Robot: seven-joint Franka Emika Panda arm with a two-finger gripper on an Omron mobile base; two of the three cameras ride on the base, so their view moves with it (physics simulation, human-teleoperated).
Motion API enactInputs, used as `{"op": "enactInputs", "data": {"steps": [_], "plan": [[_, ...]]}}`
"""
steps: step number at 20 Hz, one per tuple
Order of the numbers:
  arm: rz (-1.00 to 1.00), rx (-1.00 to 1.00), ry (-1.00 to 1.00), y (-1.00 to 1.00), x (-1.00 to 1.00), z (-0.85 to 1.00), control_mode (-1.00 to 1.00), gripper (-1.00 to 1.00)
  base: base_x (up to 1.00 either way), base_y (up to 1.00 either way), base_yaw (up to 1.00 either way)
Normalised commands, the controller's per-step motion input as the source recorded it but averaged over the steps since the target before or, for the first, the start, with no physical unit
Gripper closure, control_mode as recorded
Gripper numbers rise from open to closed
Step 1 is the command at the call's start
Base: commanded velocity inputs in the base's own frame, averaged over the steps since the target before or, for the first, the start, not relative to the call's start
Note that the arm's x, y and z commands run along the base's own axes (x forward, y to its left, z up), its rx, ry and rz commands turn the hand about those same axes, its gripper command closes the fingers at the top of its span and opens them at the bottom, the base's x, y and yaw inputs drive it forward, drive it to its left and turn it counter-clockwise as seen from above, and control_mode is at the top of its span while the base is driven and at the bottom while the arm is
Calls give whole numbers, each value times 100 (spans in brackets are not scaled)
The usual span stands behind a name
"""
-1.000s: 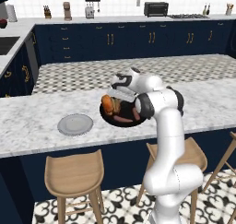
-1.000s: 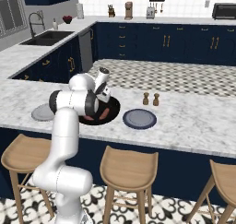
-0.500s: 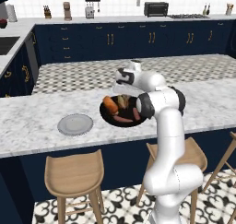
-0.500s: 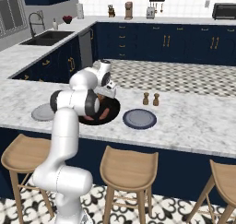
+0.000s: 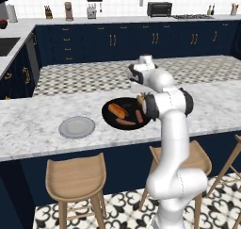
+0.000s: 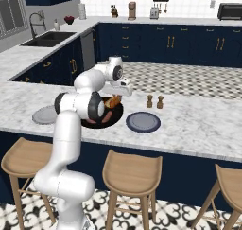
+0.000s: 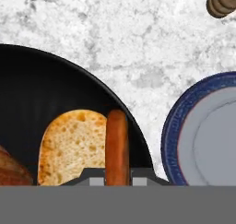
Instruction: Place one bun and one sausage from the bowl on each plate.
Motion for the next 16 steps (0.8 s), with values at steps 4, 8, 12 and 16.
{"op": "enactInputs", "data": {"steps": [4, 8, 12, 16], "plan": [[4, -20, -13, -67, -100, -10, -100, 100, 0, 0, 0], [5, -4, -16, -86, -90, -28, -100, 100, 0, 0, 0], [4, 13, -5, -100, -15, 18, -100, 100, 0, 0, 0], [0, 16, 8, -98, 16, -9, -100, 100, 0, 0, 0]]}}
